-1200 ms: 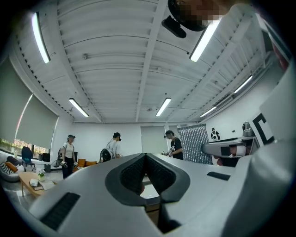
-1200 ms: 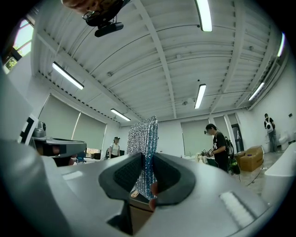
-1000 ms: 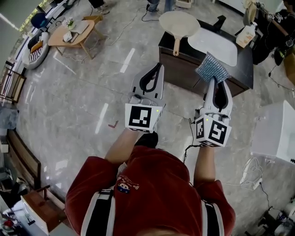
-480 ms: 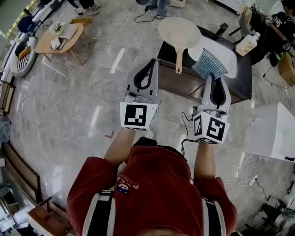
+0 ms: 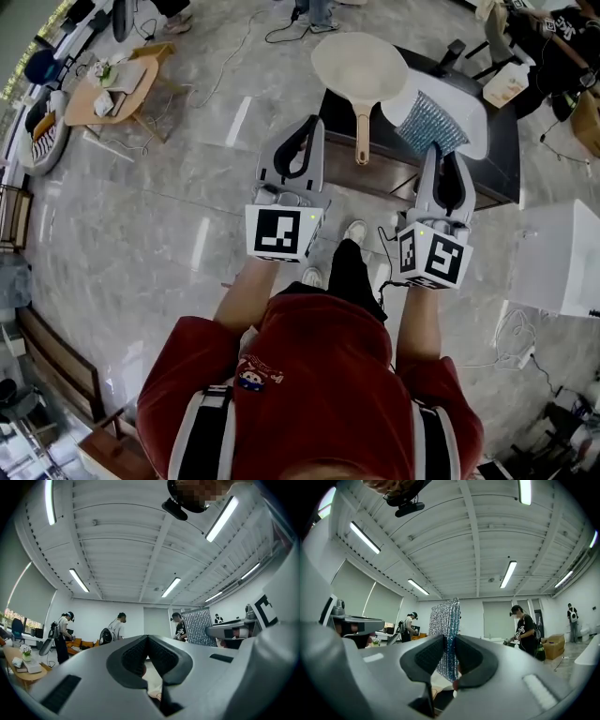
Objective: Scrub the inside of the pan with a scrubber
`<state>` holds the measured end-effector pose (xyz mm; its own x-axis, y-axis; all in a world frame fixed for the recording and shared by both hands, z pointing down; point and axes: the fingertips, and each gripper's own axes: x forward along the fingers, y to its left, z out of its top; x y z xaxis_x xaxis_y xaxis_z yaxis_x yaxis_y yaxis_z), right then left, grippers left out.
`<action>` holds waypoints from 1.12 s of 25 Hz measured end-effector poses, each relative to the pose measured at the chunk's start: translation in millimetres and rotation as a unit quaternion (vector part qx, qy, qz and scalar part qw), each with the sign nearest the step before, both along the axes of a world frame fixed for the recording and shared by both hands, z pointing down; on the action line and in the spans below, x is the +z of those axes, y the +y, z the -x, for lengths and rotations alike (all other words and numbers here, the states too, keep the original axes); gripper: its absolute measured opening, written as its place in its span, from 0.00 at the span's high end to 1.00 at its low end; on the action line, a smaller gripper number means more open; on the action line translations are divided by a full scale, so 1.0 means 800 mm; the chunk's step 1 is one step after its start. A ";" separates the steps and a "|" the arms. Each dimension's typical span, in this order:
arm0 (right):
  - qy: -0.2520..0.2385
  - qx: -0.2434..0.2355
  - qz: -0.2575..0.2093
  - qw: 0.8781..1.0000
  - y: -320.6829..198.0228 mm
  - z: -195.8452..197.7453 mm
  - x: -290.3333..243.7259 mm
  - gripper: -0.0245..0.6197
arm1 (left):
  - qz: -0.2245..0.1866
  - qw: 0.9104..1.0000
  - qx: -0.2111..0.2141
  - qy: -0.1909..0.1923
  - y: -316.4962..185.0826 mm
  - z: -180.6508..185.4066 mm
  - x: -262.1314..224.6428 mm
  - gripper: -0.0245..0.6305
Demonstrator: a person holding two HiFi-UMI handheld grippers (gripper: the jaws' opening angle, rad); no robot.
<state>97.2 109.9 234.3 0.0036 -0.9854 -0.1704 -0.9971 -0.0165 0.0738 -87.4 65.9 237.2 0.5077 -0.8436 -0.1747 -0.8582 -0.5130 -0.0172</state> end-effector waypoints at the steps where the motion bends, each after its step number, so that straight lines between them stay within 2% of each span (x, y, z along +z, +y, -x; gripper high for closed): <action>1: -0.004 0.000 -0.001 1.000 -0.008 -0.006 0.003 0.82 | 0.002 1.000 0.001 -0.003 -0.009 -0.006 0.003 0.96; 8: -0.021 -0.008 0.007 1.000 -0.096 -0.055 0.022 0.82 | -0.002 1.000 -0.001 -0.014 -0.092 -0.053 0.005 0.96; 19: -0.037 -0.033 0.018 0.999 -0.239 -0.145 0.029 0.82 | -0.002 0.999 -0.028 -0.038 -0.230 -0.131 -0.004 0.96; 28: -0.049 -0.057 0.040 0.996 -0.317 -0.168 0.048 0.82 | 0.005 0.997 -0.049 -0.052 -0.295 -0.151 0.004 0.96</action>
<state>231.5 -143.9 272.6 -0.0971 -0.9906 -0.0962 -0.9946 0.1002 -0.0278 33.6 -170.1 240.4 0.4375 -0.8915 -0.1177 -0.8982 -0.4271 -0.1040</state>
